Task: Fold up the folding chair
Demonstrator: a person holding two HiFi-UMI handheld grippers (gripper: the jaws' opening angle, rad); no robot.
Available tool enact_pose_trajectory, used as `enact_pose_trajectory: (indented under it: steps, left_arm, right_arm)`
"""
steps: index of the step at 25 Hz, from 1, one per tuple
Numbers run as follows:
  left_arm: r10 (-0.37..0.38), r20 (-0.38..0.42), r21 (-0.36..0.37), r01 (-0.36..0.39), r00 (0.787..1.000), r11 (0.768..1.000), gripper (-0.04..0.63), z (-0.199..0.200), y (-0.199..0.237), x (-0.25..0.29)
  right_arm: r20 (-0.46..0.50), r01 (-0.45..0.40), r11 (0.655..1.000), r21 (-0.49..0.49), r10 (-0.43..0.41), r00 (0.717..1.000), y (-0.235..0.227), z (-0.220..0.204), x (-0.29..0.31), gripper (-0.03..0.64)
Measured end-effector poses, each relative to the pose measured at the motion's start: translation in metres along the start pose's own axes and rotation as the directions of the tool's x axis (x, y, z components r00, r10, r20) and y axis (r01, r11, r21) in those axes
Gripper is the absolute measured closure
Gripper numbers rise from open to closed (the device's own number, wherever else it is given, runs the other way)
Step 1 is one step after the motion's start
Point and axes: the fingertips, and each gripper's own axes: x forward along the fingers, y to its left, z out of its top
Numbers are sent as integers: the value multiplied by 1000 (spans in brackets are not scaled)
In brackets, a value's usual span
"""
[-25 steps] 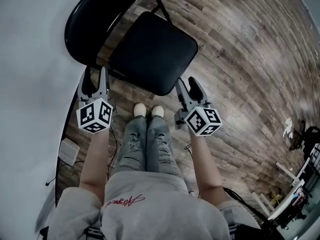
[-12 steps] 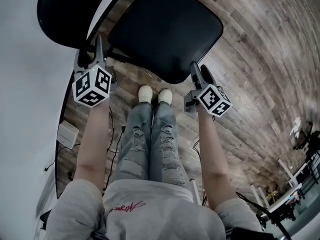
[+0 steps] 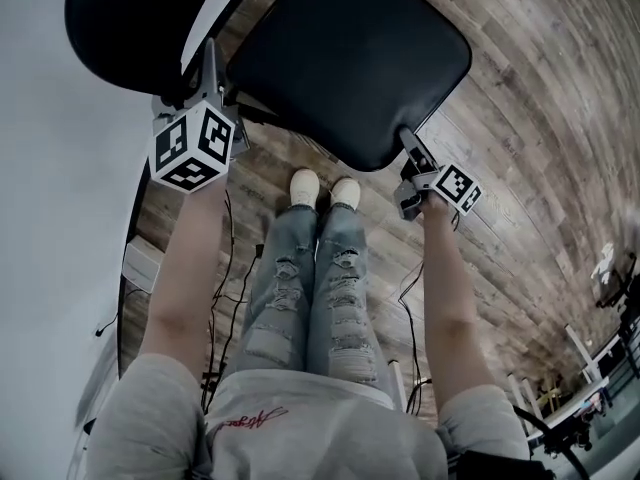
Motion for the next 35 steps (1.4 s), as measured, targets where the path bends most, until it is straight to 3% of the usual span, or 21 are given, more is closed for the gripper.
enact_pose_trajectory:
  steps: [3, 5, 8, 11, 13, 16, 18, 21, 27, 31, 35]
  left_arm:
    - [-6, 21, 20, 5, 1000, 1000, 344, 2, 0, 4]
    - [-21, 48, 23, 20, 999, 1000, 344, 5, -1, 5]
    - [-55, 87, -15, 56, 995, 998, 344, 11, -3, 4]
    - [-53, 100, 18, 51, 994, 999, 345, 12, -4, 4]
    - [-46, 107, 24, 44, 993, 999, 358, 11, -2, 5]
    - [-12, 109, -74, 20, 994, 997, 551, 12, 8, 3]
    - [10, 99, -103, 0, 995, 995, 554, 14, 10, 2]
    - [19, 111, -90, -9, 994, 996, 569, 25, 11, -3]
    - [9, 156, -44, -2, 988, 999, 577, 53, 5, -19]
    - [5, 124, -26, -2, 992, 1000, 577, 64, -9, -29]
    - [11, 139, 7, -12, 990, 1000, 577, 78, -15, -29]
  right_arm:
    - [-37, -139, 990, -21, 139, 990, 4, 5, 7, 353]
    - [-10, -227, 973, -38, 226, 974, 9, 8, 12, 353]
    - [49, -356, 934, 3, 356, 933, 12, 7, 19, 354]
    - [22, -439, 897, 47, 438, 899, 25, 8, 39, 354]
    - [-38, -439, 897, 57, 442, 896, 34, 5, 52, 354]
    - [-51, -419, 904, 83, 424, 904, 35, 1, 56, 354]
    - [-48, -402, 911, 94, 408, 912, 36, 0, 53, 355]
    - [-40, -398, 913, 88, 403, 914, 53, -1, 49, 357]
    - [-11, -442, 889, 119, 446, 895, 122, 2, 37, 439]
    - [-27, -364, 925, 113, 369, 929, 170, 7, 35, 465]
    - [-43, -220, 968, 121, 226, 973, 211, 16, 51, 468]
